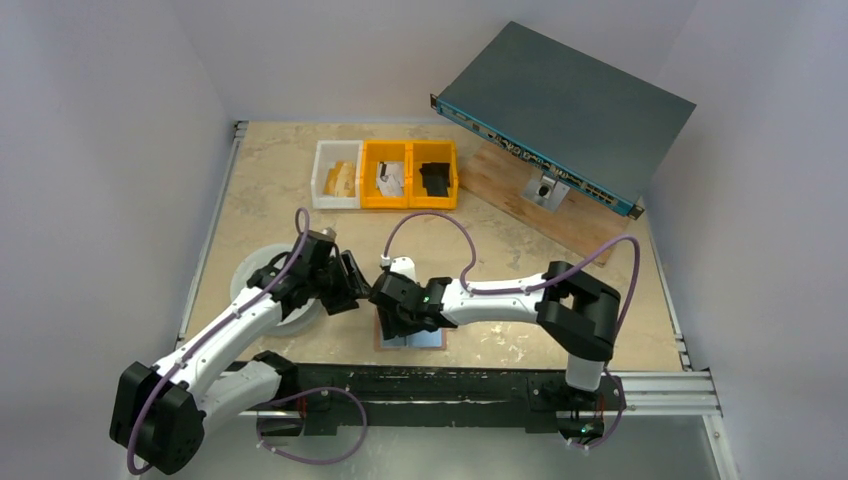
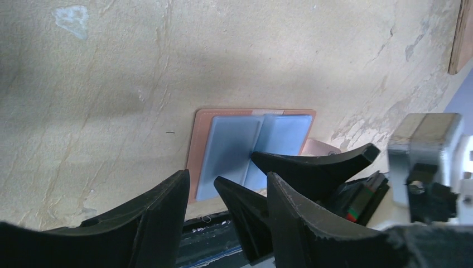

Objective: Take the credit cards out of the card holder
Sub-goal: Remove the credit card from the card holder.

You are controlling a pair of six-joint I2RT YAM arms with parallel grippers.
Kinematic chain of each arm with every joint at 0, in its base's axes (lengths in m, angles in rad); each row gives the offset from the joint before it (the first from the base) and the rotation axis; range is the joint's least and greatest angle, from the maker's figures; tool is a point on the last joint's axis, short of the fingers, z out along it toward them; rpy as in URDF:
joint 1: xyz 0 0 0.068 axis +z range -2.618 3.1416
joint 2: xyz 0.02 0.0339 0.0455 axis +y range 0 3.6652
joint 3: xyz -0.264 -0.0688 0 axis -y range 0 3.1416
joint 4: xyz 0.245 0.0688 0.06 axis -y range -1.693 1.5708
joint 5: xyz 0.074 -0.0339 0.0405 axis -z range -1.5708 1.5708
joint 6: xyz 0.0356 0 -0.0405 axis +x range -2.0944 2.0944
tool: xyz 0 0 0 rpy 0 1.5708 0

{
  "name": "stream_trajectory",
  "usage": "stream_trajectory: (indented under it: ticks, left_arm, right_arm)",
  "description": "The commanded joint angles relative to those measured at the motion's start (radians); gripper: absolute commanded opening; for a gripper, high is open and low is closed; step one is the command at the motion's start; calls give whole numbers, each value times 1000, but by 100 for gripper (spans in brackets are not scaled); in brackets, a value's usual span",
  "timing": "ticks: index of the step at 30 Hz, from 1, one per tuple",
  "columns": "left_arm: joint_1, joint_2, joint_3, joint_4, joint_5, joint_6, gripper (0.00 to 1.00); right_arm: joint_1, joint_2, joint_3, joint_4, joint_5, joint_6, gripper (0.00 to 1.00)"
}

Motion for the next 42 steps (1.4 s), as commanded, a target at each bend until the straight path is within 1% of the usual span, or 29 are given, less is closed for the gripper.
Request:
stream_trajectory:
  ticks: [1,7,9,12,14,17,20,28,34,38,42]
  left_arm:
    - [13,-16,-2,2,-13,-13,52]
    - [14,-9,-9,12,-4,-15,52]
    - [13,-5,-14,20,3,-17,52]
    - [14,4,-29,40,23,-18,52]
    - [13,14,-40,58,42,-17,52]
    - [11,32,-54,81,75,-14,51]
    - [1,53,-64,115,110,-4,50]
    - [-103,167,-56,225,166,6,50]
    - [-120,234,-46,302,153,47,50]
    - [-121,258,-34,284,112,94,51]
    - [-121,264,-38,346,113,122,53]
  right_arm:
    - [22,47,77,-80,85,7,52]
    - [39,159,142,-197,141,12,52]
    - [38,186,141,-208,126,14,49]
    - [35,180,86,-161,93,14,42]
    - [28,165,47,-117,61,15,37]
    - [20,141,1,-44,29,13,25]
    - [1,109,-53,48,-36,2,20]
    - [-79,24,-230,324,-215,-23,16]
    - [-154,-19,-383,556,-369,-25,16]
    - [-187,-19,-433,629,-424,-19,16]
    - [-196,-2,-451,666,-452,-20,16]
